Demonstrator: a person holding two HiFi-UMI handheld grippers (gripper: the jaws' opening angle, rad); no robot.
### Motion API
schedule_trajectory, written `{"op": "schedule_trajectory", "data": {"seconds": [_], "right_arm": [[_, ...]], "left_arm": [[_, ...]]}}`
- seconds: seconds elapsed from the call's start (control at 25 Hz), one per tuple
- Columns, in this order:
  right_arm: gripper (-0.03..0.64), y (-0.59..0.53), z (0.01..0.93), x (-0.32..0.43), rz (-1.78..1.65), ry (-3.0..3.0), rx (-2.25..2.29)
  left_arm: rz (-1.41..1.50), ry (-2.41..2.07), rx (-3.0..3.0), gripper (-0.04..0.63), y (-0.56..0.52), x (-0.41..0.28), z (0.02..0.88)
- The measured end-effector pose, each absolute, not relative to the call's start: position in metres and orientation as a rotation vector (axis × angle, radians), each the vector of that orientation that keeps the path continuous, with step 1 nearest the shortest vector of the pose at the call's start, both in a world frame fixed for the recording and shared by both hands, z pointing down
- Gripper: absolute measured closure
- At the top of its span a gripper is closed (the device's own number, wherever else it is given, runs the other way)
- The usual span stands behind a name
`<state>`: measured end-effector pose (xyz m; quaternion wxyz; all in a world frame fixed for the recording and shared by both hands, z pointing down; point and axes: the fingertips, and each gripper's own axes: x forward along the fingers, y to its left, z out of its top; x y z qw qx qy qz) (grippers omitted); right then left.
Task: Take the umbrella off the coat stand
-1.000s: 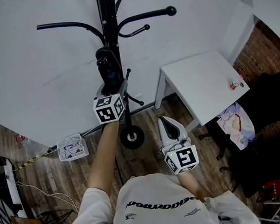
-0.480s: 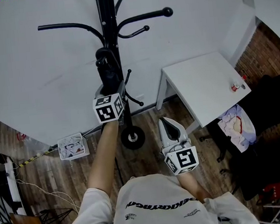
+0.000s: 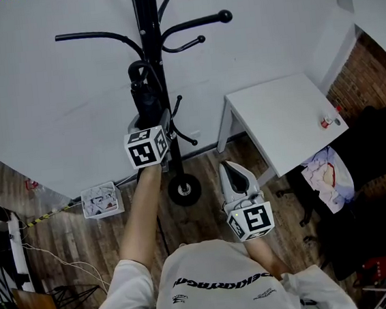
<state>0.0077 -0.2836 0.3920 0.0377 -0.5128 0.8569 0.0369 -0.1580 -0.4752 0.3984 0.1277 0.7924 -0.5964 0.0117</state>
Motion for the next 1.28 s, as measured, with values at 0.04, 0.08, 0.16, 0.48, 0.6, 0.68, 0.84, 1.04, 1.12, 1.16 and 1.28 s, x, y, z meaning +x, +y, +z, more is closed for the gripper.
{"op": "schedule_trajectory", "data": {"seconds": [0.04,0.08,0.16,0.48,0.6,0.68,0.84,1.04,1.12,1.16,1.28], "right_arm": [[0.618,-0.283,0.391,0.008,0.115,2.630,-1.569],[0.618,-0.282,0.391,0.008,0.117,2.632,-1.564],[0.618,-0.281,0.391,0.008,0.118,2.634,-1.553],[0.618,-0.276,0.385,0.004,0.129,2.642,-1.511],[0.618,-0.274,0.383,0.002,0.133,2.643,-1.494],[0.618,-0.272,0.383,0.000,0.135,2.646,-1.486],[0.618,-0.269,0.383,-0.002,0.137,2.654,-1.475],[0.618,-0.266,0.382,-0.005,0.140,2.656,-1.463],[0.618,-0.266,0.382,-0.005,0.139,2.657,-1.458],[0.618,-0.265,0.382,-0.005,0.139,2.658,-1.458],[0.618,-0.264,0.383,-0.006,0.132,2.661,-1.455]], "left_arm": [[0.033,-1.738,2.302,0.330,-0.474,-0.159,0.396],[0.033,-1.742,2.299,0.330,-0.472,-0.159,0.394],[0.033,-1.752,2.295,0.330,-0.469,-0.161,0.389],[0.024,-1.774,2.286,0.330,-0.455,-0.167,0.370],[0.020,-1.781,2.277,0.330,-0.450,-0.171,0.364],[0.018,-1.786,2.276,0.330,-0.446,-0.173,0.360],[0.028,-1.790,2.274,0.330,-0.440,-0.176,0.356],[0.031,-1.792,2.273,0.330,-0.433,-0.176,0.354],[0.025,-1.792,2.276,0.330,-0.429,-0.176,0.352],[0.023,-1.791,2.280,0.330,-0.428,-0.176,0.350],[0.018,-1.788,2.288,0.330,-0.422,-0.174,0.346]]}}
